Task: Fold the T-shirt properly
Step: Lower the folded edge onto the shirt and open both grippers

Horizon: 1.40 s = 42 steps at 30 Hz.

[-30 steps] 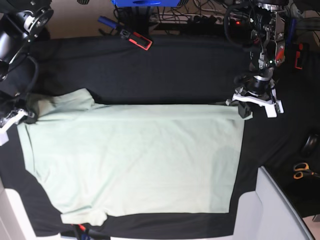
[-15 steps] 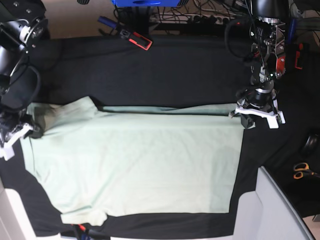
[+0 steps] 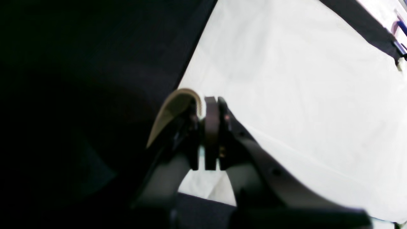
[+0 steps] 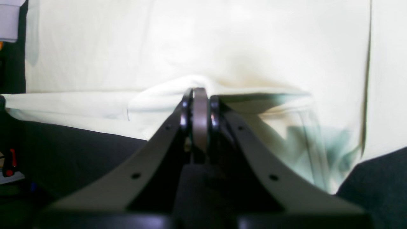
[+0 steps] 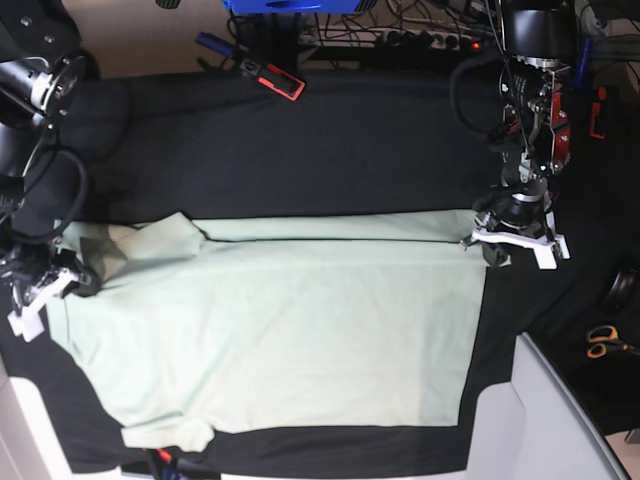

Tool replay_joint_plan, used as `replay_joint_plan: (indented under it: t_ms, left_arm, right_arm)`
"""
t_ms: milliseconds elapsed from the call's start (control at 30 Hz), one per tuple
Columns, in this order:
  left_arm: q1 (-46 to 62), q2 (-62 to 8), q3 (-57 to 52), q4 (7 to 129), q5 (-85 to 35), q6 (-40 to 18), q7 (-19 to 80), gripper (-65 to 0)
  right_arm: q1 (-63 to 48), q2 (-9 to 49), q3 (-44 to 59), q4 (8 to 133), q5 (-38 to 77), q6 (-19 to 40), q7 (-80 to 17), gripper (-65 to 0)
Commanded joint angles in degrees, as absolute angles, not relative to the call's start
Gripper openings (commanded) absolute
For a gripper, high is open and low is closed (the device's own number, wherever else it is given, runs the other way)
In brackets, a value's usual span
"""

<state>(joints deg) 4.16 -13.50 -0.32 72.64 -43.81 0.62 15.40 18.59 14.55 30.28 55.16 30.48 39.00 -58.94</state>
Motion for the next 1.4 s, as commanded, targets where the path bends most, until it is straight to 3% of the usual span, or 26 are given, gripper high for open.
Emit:
replay_joint_plan:
  t_ms: [0, 1000, 1067, 1100, 1200, 1267, 1367]
  left_arm:
    - [3.12, -14.2, -0.48, 73.01, -44.0, 0.48, 14.02, -65.0]
    - [-6.9, -14.64, 3.65, 63.69, -43.91, 0.48, 13.85, -65.0]
    - [-7.16, -14.64, 3.38, 63.6, -43.91, 0.48, 13.85, -63.8]
    - [-7.25, -14.64, 3.21, 63.6, -43.91, 0.48, 13.85, -60.1]
    - [-7.43, -15.43, 3.03, 64.22, -43.91, 0.48, 13.85, -40.0]
    - [-8.31, -15.6, 3.03, 64.22, -44.0, 0.48, 13.85, -30.6]
    - [-8.4, -15.78, 3.03, 65.27, -44.26, 0.48, 13.85, -26.5]
  right_arm:
    - [20.53, 16.13, 29.67, 56.13, 31.69, 39.34, -57.63, -64.9]
    - [25.19, 16.92, 28.53, 49.63, 31.6, 39.34, -52.26, -64.3]
    - [25.19, 16.84, 28.7, 49.63, 31.69, 39.34, -51.12, -57.7]
    - [25.19, 16.84, 28.97, 49.63, 31.87, 39.34, -50.51, -51.4]
    - [25.19, 16.84, 29.05, 49.71, 32.13, 39.34, -47.78, -27.9]
    - [25.19, 16.84, 29.14, 50.15, 32.22, 39.34, -46.81, -16.5]
    - [24.22, 17.01, 29.14, 50.33, 34.86, 39.6, -46.99, -14.5]
